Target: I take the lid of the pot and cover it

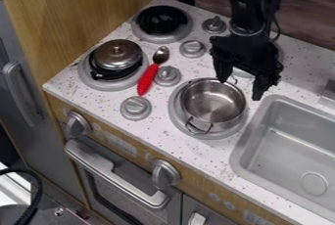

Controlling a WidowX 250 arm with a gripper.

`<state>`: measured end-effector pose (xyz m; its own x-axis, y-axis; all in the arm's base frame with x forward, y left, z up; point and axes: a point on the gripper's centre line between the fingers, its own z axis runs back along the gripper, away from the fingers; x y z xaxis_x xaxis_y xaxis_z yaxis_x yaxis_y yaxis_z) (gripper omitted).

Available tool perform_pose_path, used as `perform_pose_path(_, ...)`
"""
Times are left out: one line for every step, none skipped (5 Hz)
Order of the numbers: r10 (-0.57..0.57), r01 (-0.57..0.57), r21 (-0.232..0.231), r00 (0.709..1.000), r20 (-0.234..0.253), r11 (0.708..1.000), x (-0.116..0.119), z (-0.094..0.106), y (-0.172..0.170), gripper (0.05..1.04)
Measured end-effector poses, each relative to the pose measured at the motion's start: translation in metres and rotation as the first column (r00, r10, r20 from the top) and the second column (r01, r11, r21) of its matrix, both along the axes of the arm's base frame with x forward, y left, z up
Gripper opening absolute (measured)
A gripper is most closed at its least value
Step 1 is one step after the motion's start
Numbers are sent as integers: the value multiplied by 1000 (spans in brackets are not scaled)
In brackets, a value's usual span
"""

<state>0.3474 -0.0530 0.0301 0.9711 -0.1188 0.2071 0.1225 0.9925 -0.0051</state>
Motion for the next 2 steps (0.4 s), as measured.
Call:
perform_pose_path(1,-1,4,999,-34,1000,-4,-10,0,999)
perform_pose_path(68,-68,6,996,-63,998,-3,-13,28,999)
